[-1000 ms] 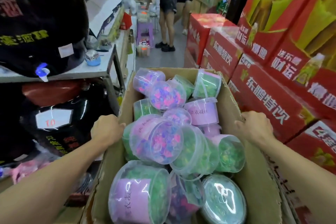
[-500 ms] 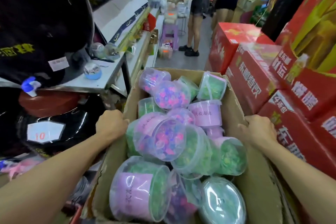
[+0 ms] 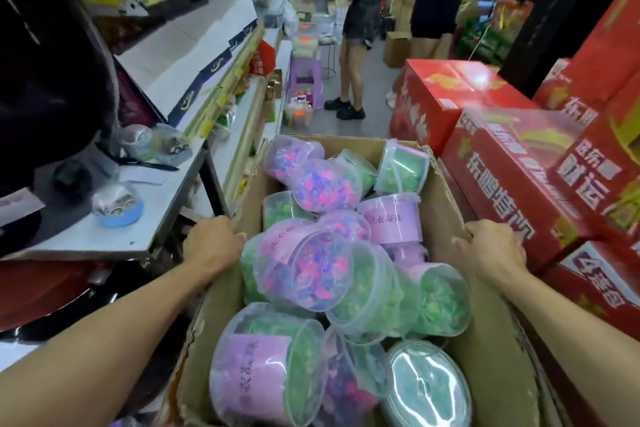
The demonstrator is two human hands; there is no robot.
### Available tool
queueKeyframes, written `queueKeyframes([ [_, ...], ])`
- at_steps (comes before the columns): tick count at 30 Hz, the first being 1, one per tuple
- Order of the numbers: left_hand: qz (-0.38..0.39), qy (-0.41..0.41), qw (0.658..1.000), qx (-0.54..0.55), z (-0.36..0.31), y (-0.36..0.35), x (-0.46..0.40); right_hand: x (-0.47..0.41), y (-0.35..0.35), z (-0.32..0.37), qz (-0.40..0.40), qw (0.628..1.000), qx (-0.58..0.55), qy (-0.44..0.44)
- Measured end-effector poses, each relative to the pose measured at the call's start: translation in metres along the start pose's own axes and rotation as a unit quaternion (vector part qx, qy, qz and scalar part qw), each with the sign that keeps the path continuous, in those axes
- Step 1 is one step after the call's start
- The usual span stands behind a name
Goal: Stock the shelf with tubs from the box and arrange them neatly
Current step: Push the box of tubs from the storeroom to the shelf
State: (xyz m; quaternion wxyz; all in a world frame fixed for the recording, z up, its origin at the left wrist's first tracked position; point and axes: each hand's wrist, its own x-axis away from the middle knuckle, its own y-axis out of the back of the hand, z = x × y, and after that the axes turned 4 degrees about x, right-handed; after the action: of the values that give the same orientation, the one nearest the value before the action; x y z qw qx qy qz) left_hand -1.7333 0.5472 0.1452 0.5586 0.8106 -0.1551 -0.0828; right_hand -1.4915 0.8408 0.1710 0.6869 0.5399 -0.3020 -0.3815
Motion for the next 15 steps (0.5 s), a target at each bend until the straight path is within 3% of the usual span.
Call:
queueKeyframes([
  [15,0.035,-0.065,0.997,0.003,-0.035,-0.01,-0.257,-0.165,-0.029,0.115,-0.008,0.997,0.012,-0.082],
])
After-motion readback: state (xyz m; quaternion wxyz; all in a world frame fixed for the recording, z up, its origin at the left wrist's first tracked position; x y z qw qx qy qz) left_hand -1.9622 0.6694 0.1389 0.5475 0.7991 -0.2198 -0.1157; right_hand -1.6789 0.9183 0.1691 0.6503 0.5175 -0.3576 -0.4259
